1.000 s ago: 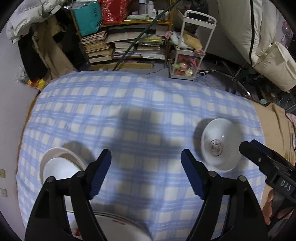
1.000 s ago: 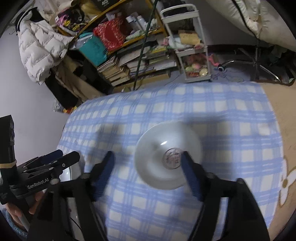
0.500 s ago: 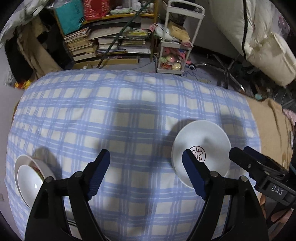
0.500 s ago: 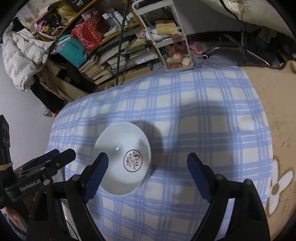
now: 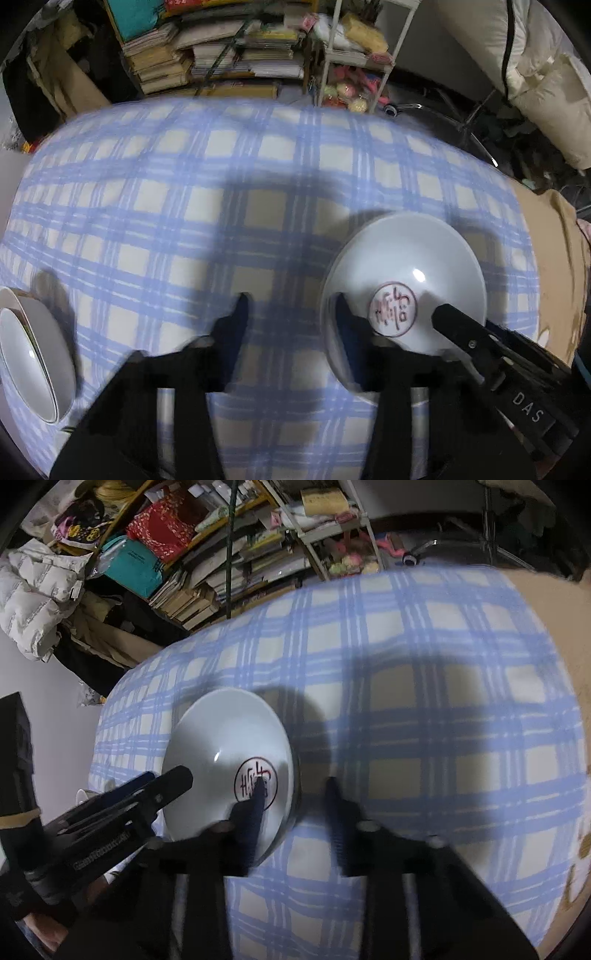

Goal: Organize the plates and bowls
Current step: 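Lift the red-stamped bowl with both tools and carry it to the white bowls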

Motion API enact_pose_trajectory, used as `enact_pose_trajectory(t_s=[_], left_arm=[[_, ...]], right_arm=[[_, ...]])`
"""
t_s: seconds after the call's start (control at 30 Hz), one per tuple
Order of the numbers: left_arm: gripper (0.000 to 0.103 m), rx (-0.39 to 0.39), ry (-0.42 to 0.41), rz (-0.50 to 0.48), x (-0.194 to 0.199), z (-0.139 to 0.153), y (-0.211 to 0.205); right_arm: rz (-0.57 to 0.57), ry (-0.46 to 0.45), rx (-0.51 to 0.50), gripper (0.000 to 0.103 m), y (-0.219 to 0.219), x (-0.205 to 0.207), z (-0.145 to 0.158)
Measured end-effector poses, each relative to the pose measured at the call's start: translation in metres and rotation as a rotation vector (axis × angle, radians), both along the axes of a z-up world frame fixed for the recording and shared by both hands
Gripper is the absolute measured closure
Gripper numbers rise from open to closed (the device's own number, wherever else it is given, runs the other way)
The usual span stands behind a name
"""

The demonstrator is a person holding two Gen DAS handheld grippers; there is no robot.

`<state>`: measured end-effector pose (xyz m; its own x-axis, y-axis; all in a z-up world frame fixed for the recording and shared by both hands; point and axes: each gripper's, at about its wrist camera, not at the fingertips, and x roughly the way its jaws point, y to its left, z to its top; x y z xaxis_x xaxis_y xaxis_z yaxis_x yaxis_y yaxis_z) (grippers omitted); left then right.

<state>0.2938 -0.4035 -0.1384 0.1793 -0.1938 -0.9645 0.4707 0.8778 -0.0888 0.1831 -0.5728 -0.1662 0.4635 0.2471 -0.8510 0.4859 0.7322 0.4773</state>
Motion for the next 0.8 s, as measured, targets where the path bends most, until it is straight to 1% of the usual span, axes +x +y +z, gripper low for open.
enact_pose_trajectory(t_s=[0.03,0.07,0.1,0.27,0.4,0.6,0.8], left_arm=[[0.087,-0.018,0.025,-0.008,-0.001,-0.003,-0.001],[0.089,-0.031,0.029,-0.011,-0.003,-0.003,-0.002],[0.094,-0.033,0.022,-0.019,-0.004,-0.002,-0.003],[0.094,0.017,-0.034,-0.072,-0.017,0.005,-0.010],[0.095,0.053,-0.077,-0.092,-0.021,0.017,-0.006],[0.095,0.066,-0.085,-0.063,-0.015,0.030,0.021],[0.093,0.079,-0.117,-0.033,-0.010,0.047,0.060]], right_arm=[[-0.003,-0.009,0.040,0.084,-0.001,-0.001,-0.003],[-0.008,-0.018,0.060,0.085,-0.001,-0.002,-0.005],[-0.013,-0.024,0.062,0.085,-0.002,-0.003,-0.005],[-0.021,-0.022,0.044,0.087,0.003,-0.007,-0.004],[0.027,-0.007,0.037,0.087,0.015,-0.005,-0.002],[0.069,-0.017,0.041,0.087,0.037,0.003,0.007],[0.117,-0.052,0.030,0.087,0.066,0.018,0.028]])
